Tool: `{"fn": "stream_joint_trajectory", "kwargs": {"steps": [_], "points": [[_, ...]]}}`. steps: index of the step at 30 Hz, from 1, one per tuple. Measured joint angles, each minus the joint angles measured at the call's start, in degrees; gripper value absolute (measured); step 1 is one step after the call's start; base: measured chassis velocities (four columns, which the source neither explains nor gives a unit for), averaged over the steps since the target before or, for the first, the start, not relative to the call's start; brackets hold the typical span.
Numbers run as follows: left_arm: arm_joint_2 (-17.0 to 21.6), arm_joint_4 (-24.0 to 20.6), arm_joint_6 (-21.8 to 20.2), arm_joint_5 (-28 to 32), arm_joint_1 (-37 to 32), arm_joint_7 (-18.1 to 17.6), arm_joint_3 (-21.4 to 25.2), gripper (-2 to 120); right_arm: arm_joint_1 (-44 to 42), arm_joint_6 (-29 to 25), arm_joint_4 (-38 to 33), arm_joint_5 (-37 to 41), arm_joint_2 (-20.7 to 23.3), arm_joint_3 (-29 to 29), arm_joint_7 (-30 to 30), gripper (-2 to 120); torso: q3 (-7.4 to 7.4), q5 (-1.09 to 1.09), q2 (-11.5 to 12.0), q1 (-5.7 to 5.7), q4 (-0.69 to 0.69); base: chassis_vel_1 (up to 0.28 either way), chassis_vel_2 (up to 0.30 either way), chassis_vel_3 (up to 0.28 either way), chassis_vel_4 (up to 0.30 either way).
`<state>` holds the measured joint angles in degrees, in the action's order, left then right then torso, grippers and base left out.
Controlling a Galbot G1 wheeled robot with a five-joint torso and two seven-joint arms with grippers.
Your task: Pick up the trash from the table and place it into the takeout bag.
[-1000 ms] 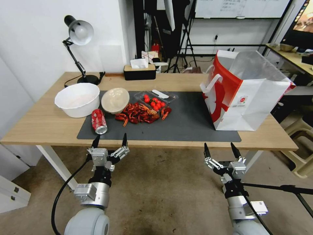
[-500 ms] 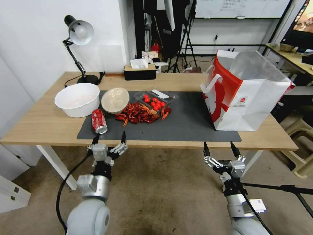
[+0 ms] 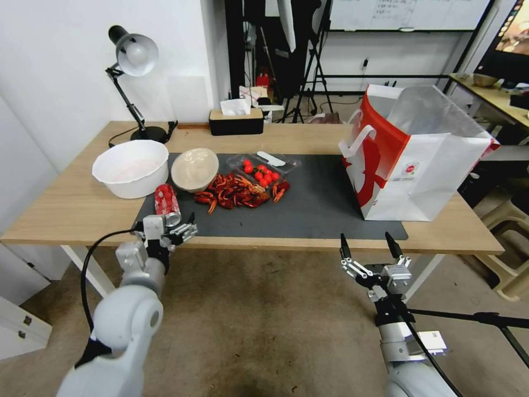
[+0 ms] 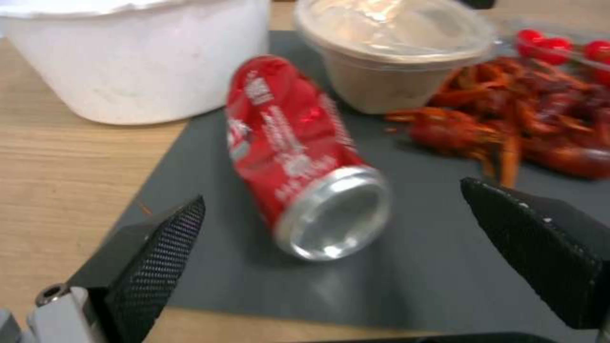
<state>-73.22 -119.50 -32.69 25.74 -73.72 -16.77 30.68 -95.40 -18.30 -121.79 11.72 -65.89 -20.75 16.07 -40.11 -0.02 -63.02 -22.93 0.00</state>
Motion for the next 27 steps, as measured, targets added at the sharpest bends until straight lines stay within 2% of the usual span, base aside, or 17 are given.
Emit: {"fn": "stream_joint_trajectory", "kwargs": {"steps": [8, 12, 16, 21, 22, 27], "points": [[2.7, 3.7, -3.2, 5.8, 4.7, -3.8, -0.3, 100, 0.2, 0.3, 0.0, -0.5, -0.4, 0.0, 0.1, 100, 0.0, 0.02, 0.0, 0.01, 0.0, 0.0, 0.0, 0.0, 0.0], [2.9, 4.7, -3.8, 6.8, 5.7, -4.4, -0.6, 91, 0.4, 0.3, 0.2, -0.5, -0.5, -0.1, 0.2, 100, 0.0, 0.01, 0.0, 0.0, 0.0, 0.0, 0.0, 0.0, 0.0], [2.9, 4.9, -4.7, 6.9, 6.1, -4.5, -0.7, 74, 0.6, 0.4, 0.3, -0.5, -0.6, -0.1, 0.3, 100, 0.0, 0.01, 0.0, 0.01, 0.0, 0.0, 0.0, 0.0, 0.0], [2.8, 4.9, -4.7, 6.9, 6.1, -4.4, -0.7, 62, 0.7, 0.5, 0.4, -0.5, -0.6, -0.2, 0.3, 100, 0.0, 0.02, 0.0, 0.01, 0.0, 0.0, 0.0, 0.0, 0.0], [2.8, 4.9, -4.7, 6.7, 6.0, -4.3, -0.7, 54, 0.7, 0.5, 0.5, -0.5, -0.5, -0.2, 0.3, 100, 0.0, 0.02, 0.0, 0.01, 0.0, 0.0, 0.0, 0.0, 0.0], [2.8, 4.3, -3.7, 5.5, 4.9, -2.9, -0.5, 52, 0.9, 0.5, 0.6, -0.5, -0.5, -0.2, 0.4, 100, 0.01, 0.01, 0.0, 0.01, 0.0, 0.0, 0.0, 0.0, 0.0]]}}
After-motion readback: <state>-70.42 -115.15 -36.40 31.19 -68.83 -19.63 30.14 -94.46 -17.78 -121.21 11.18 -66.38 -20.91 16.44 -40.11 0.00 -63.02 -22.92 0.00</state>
